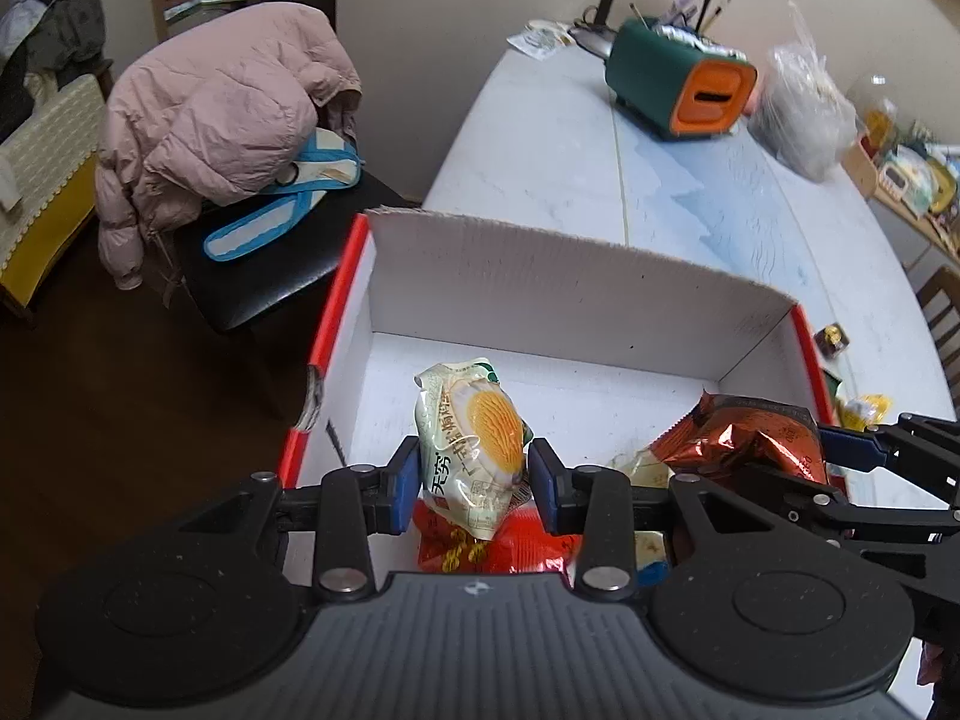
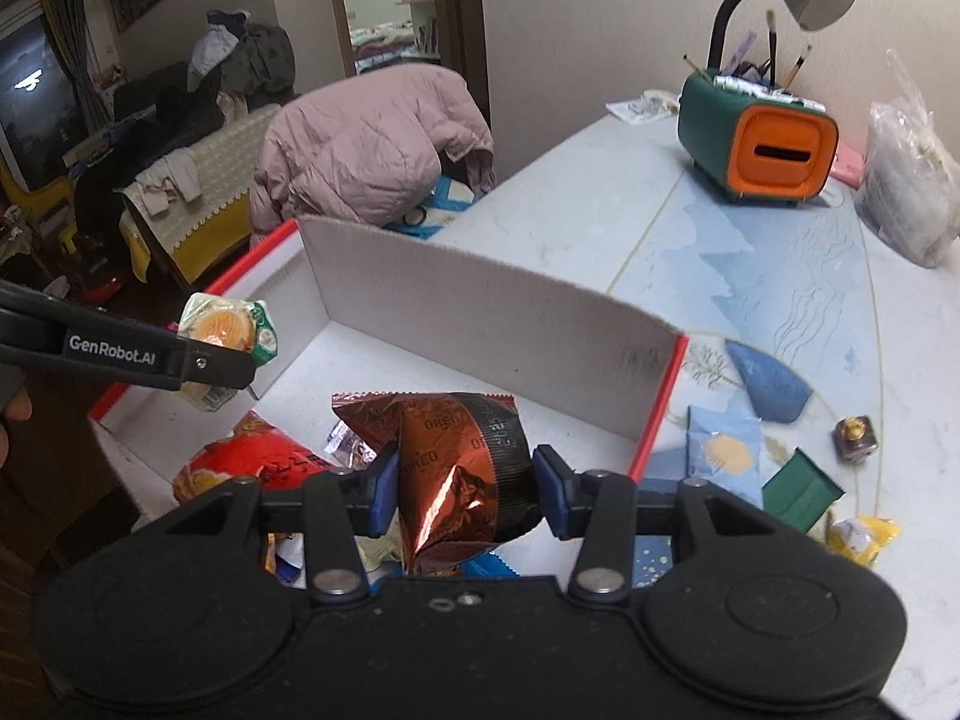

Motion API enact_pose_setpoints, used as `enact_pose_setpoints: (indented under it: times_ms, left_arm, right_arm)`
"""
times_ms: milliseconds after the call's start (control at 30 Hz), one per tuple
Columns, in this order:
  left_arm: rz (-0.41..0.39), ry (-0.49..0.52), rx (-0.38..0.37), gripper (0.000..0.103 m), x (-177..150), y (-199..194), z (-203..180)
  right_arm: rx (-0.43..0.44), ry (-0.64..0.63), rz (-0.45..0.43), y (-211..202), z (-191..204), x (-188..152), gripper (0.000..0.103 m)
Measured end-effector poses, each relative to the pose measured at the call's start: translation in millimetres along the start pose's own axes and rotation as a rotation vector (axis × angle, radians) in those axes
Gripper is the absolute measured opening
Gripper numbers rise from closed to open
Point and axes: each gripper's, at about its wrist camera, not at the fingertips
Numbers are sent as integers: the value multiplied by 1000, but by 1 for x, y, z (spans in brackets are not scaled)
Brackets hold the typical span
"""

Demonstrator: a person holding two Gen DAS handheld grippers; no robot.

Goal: Organize snacks
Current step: 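Carry the pastry packet and foil bag into the box and open both tools, then withdraw both tools from the box toward the green and yellow packets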

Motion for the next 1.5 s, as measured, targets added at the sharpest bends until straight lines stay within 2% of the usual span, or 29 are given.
enact_pose_setpoints:
  times_ms: [333,567,700,867,1367,1500]
  left_arm:
    - [81,30,11,38,3,37,2]
    - [95,72,16,37,1,47,-6]
    - [89,95,25,37,-1,46,-12]
    - [69,102,22,37,-3,38,-14]
    - [-33,115,-19,37,-10,-11,-31]
    - [-71,126,-36,43,-13,-26,-40]
  right_arm:
    - [-19,10,39,19,0,-6,46]
    - [-24,17,49,23,1,-7,48]
    - [-26,24,50,23,0,-7,50]
    - [-24,37,45,19,-1,-8,61]
    - [35,87,-26,-22,-5,-8,68]
    - [47,101,-56,-38,-8,-8,72]
Point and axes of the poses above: each gripper's, at about its wrist camera, not at the fingertips, and y roughly the way its jaws point, z to its left, x to its top, and after that the axes turned 8 degrees about y, right-handed
